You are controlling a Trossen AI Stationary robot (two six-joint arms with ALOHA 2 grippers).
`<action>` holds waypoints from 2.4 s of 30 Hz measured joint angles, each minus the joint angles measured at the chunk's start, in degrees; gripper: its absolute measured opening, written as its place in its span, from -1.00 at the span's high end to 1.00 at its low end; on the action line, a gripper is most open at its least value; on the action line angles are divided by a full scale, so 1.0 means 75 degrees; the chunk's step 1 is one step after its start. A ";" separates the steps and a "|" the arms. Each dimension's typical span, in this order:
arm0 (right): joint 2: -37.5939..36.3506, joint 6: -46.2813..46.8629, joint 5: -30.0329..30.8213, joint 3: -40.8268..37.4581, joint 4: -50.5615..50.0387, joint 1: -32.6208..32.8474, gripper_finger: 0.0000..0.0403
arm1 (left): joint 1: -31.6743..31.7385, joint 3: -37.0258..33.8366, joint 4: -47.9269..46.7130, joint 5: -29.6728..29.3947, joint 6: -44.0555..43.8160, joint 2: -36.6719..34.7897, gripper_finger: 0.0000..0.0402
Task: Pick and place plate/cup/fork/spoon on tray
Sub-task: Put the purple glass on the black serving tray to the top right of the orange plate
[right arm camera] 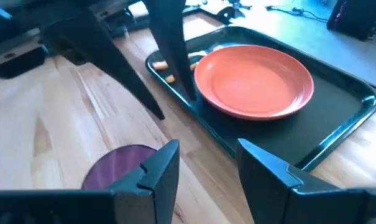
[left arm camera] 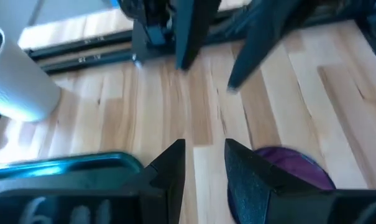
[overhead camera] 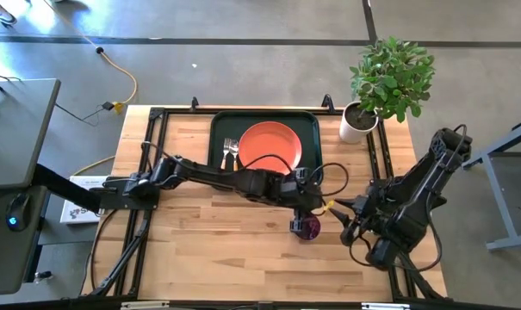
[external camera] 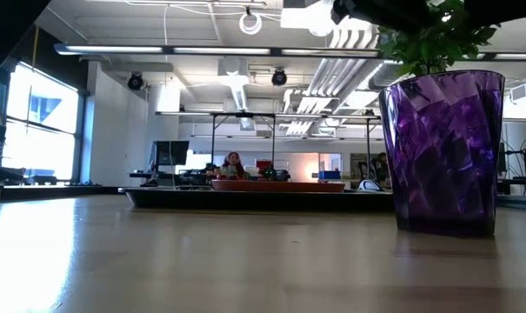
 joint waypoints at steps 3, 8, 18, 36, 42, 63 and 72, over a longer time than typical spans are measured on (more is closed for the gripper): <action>0.0000 -0.1024 -0.0614 0.0000 0.0661 -0.0501 0.26 | -0.0147 -0.0886 0.0636 -0.0272 0.0088 -0.0409 0.48; 0.0000 -0.2929 -0.1267 0.0000 0.2053 -0.1173 0.26 | -0.0292 -0.3684 0.2914 -0.0772 0.0006 -0.1965 0.48; 0.0163 -0.5327 -0.3573 -0.0006 0.4112 -0.2770 0.26 | -0.0459 -1.0487 0.7979 -0.1246 -0.0628 -0.6158 0.48; 0.0175 -0.7315 -0.7405 0.0004 0.3012 -0.5144 0.26 | -0.0950 -1.3448 0.9028 -0.2179 -0.1415 -0.8196 0.48; 0.0284 -0.7462 -0.7414 -0.0009 0.3072 -0.4900 0.26 | -0.0953 -1.3448 0.9046 -0.2255 -0.1419 -0.8199 0.48; 0.1215 -0.8502 -0.8628 0.0027 0.3547 -0.5047 0.90 | -0.0953 -1.3448 0.8722 -0.2614 -0.1429 -0.8199 0.48; 0.1217 -0.9633 -0.6488 0.2421 0.0902 -0.6221 0.97 | -0.0835 -1.3448 0.8593 -0.3226 -0.1403 -0.8199 0.48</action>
